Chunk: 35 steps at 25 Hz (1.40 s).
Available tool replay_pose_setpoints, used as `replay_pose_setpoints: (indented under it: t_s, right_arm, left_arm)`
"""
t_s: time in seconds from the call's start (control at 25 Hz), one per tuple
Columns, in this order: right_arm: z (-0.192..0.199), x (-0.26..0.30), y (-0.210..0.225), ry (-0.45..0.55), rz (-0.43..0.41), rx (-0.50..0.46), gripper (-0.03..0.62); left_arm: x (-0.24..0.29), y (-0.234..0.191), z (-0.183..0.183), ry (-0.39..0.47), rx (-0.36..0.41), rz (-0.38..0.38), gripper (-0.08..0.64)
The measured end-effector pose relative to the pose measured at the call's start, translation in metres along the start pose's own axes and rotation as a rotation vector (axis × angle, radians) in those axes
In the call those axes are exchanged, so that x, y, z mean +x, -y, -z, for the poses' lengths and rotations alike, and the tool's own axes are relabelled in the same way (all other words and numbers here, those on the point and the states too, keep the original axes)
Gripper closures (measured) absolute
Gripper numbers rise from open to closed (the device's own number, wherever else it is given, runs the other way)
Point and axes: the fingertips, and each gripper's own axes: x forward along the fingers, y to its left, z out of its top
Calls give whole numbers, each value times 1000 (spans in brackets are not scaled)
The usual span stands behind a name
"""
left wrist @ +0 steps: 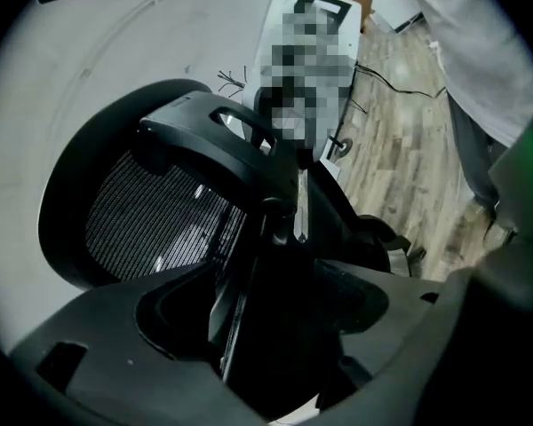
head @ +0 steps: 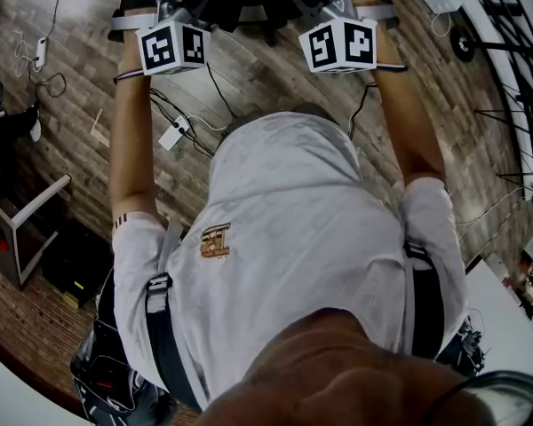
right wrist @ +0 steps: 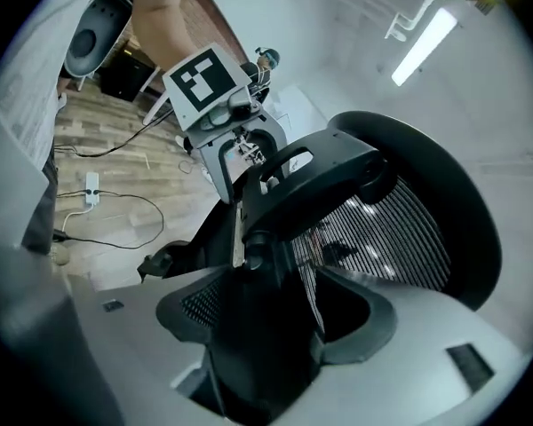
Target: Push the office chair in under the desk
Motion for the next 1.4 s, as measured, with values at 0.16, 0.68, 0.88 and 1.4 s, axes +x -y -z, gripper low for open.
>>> replay_pose_setpoints:
  t_s: [0.16,0.68,0.88,1.4]
  right_arm:
    - [6,2,-1,-39,-32,-31,327]
    - [42,42,7,-164,19,-174,327]
    - [44,54,12,-177,59,-209,328]
    - [55,111,38,-215,101,-210,328]
  left_arm:
    - [11,0,6,-7,34,8,215]
    - [40,-13,20,18,94,-18,216]
    - [48,-18,27,46,96,-16,216]
    - [93,-45,62,23,99,-13,216]
